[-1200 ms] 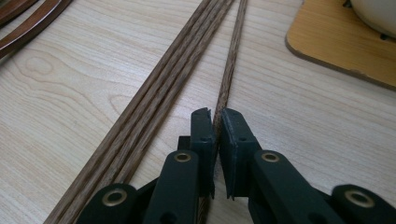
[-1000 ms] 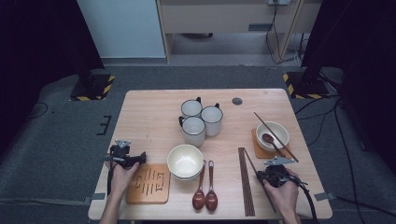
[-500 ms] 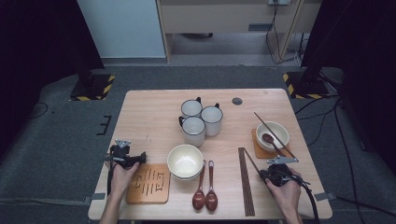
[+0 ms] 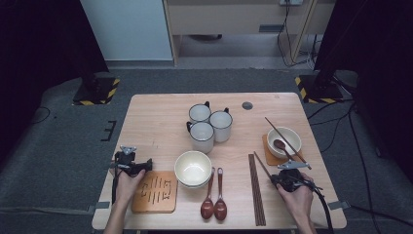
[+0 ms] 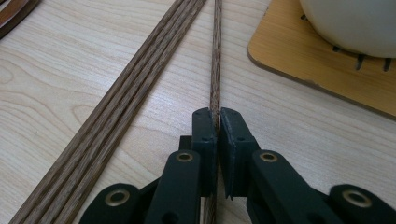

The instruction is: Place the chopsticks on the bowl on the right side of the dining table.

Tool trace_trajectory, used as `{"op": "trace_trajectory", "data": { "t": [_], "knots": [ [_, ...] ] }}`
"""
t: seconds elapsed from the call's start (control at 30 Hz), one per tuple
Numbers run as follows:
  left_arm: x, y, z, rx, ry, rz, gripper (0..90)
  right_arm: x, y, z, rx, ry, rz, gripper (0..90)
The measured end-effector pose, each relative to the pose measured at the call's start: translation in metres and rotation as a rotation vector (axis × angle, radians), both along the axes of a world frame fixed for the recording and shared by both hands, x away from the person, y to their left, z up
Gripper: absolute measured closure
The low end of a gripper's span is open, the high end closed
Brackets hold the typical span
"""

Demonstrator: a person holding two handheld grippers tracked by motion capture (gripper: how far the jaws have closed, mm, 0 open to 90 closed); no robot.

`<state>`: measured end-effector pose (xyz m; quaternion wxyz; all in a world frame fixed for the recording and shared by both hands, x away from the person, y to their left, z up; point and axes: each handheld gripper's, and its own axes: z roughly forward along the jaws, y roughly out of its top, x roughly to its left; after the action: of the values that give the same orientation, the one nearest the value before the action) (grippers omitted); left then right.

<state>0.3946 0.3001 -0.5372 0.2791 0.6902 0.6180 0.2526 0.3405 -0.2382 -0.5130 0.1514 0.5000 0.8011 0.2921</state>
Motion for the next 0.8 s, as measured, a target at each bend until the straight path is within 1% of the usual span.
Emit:
{"op": "trace_trajectory", "data": {
  "t": [0.43, 0.63, 0.77, 0.8],
  "knots": [
    [0.0000, 0.0000, 0.0000, 0.000, 0.000, 0.000, 0.0, -0.0005, 0.0005, -0.0019, -0.008, 0.000, -0.003, 84.9],
    [0.0000, 0.0000, 0.0000, 0.000, 0.000, 0.000, 0.0, -0.0017, -0.0010, -0.0003, 0.002, -0.012, -0.008, 83.2],
    [0.0000, 0.0000, 0.0000, 0.000, 0.000, 0.000, 0.0, -0.0045, -0.0030, 0.0016, 0.010, -0.032, -0.008, 82.6],
    [0.0000, 0.0000, 0.0000, 0.000, 0.000, 0.000, 0.0, -0.0064, -0.0036, 0.0024, 0.018, -0.027, -0.011, 82.4]
  ]
}}
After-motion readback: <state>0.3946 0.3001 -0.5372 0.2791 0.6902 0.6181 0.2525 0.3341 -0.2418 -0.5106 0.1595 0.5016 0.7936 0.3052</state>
